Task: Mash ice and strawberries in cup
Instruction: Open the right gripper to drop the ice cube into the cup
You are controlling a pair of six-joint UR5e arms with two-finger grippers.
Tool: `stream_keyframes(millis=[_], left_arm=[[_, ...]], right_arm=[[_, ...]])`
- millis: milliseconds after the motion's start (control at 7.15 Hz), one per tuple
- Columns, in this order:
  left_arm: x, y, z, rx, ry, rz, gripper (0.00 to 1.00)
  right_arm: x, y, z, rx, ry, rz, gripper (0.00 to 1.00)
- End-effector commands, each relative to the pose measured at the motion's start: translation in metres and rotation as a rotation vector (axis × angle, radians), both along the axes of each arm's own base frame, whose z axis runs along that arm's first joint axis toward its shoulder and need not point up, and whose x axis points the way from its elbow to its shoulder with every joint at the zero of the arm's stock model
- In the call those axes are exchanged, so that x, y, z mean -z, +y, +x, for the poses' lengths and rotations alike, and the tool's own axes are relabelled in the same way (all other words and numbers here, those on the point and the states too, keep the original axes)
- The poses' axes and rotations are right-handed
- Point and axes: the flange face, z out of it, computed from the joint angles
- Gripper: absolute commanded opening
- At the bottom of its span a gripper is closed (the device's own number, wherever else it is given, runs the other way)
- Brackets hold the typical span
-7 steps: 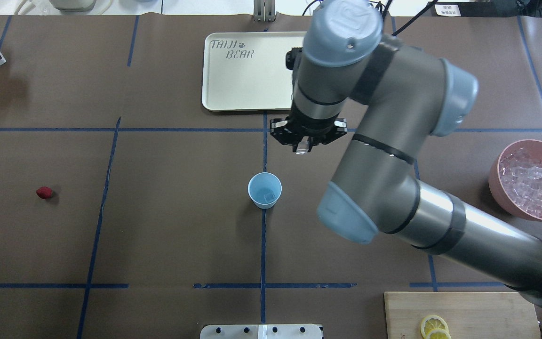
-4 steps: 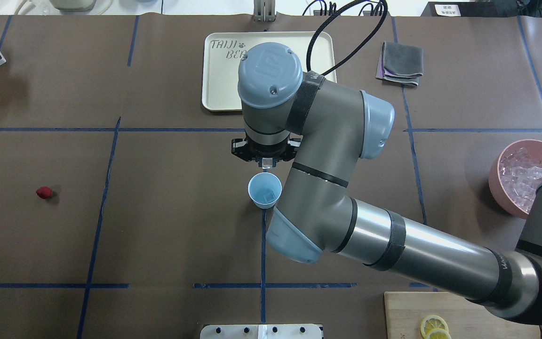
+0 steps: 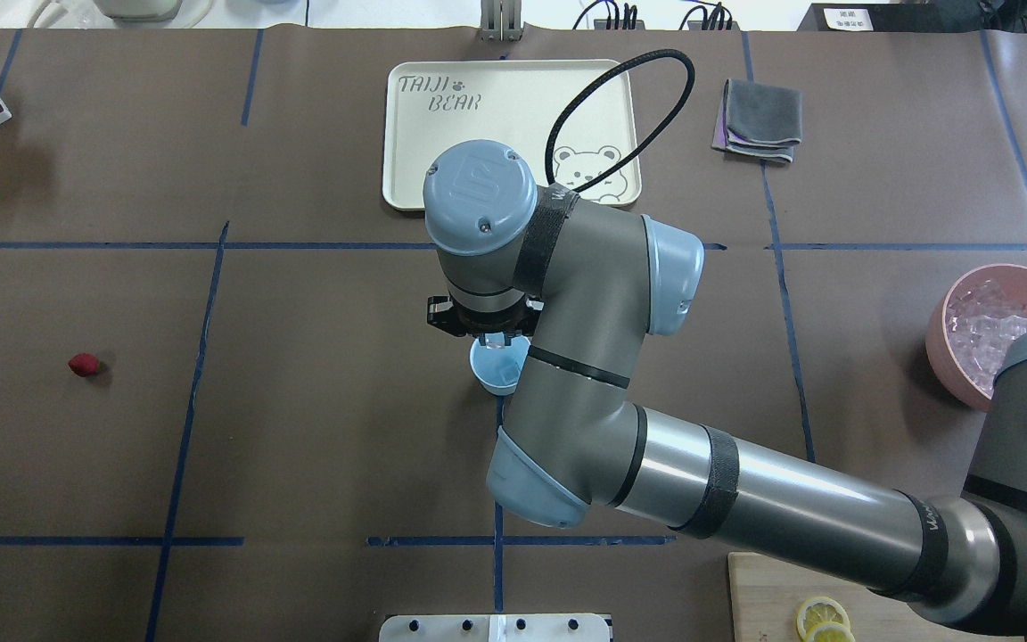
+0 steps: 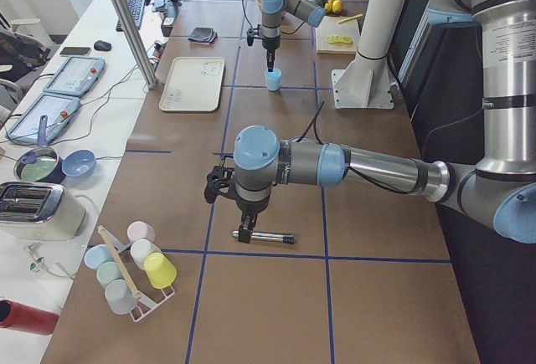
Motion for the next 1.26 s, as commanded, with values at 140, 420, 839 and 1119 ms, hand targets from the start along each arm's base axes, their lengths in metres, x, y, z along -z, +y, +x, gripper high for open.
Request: stream_keyframes(millis=[140,420,839,1119], left_arm=[[0.000,0.000,0.000,0.000,0.000,0.000,1.00],[0.001,0.000,0.000,0.001,0.000,0.001,1.00],[0.001,0.000,0.000,0.000,0.000,0.002,1.00],[0.001,0.000,0.000,0.000,0.000,0.002,1.00]], right_arm=[[-0.005,0.007,-0.005,-0.003,0.007,-0.015,0.87],[-0.004,0.006,-0.004,-0.012,0.008,-0.009,0.97],[0.004,0.006,0.000,-0.043,-0.007,-0.023,0.99],[0.015,0.005,0.016,-0.055,-0.038,-0.005,0.99]])
